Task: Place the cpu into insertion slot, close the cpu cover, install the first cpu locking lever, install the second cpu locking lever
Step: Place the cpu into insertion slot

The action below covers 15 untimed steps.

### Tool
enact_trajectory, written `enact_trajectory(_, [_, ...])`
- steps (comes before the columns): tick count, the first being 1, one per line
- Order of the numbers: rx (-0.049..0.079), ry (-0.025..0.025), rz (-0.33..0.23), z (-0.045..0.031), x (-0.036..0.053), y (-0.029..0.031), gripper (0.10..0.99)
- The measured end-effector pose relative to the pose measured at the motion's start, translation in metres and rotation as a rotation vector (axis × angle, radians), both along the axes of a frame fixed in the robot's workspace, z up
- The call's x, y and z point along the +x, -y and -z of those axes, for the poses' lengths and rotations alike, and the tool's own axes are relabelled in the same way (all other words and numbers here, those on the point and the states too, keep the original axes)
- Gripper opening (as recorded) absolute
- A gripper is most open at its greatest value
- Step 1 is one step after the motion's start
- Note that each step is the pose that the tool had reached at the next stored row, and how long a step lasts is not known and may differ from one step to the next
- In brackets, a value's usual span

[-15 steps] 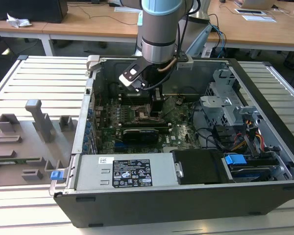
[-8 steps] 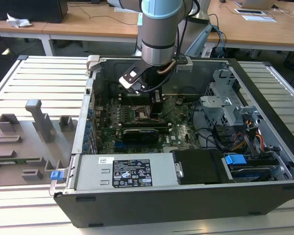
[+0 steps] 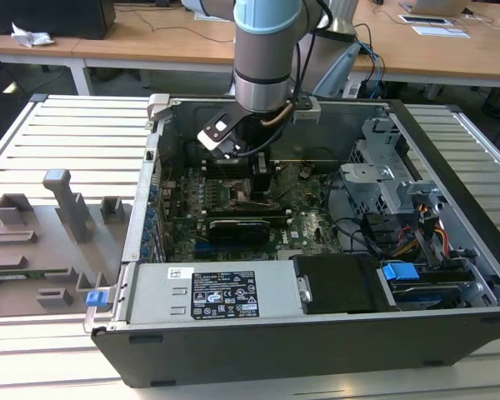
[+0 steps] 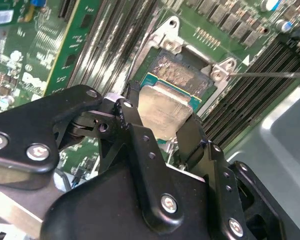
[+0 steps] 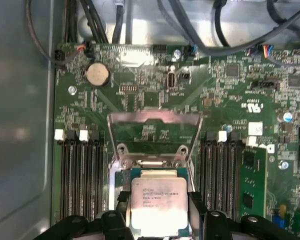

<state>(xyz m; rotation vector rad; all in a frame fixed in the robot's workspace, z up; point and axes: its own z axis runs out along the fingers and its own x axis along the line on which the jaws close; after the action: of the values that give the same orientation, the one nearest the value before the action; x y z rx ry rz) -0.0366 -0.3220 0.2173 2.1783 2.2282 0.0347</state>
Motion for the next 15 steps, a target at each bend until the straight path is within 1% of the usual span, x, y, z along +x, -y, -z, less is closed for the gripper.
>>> enact_trajectory(1, [0.0,0.0,0.0,0.0018,-0.003,-0.0005,0.541])
enact_trajectory(4, [0.0,0.0,0.0,0.0051,-0.0059,-0.0011,0.541])
enact_trajectory(9, [0.0,0.0,0.0,0.009,-0.0059,-0.004,0.541])
enact_trajectory(15, [0.0,0.0,0.0,0.0144,-0.0064,-0.0042,0.541])
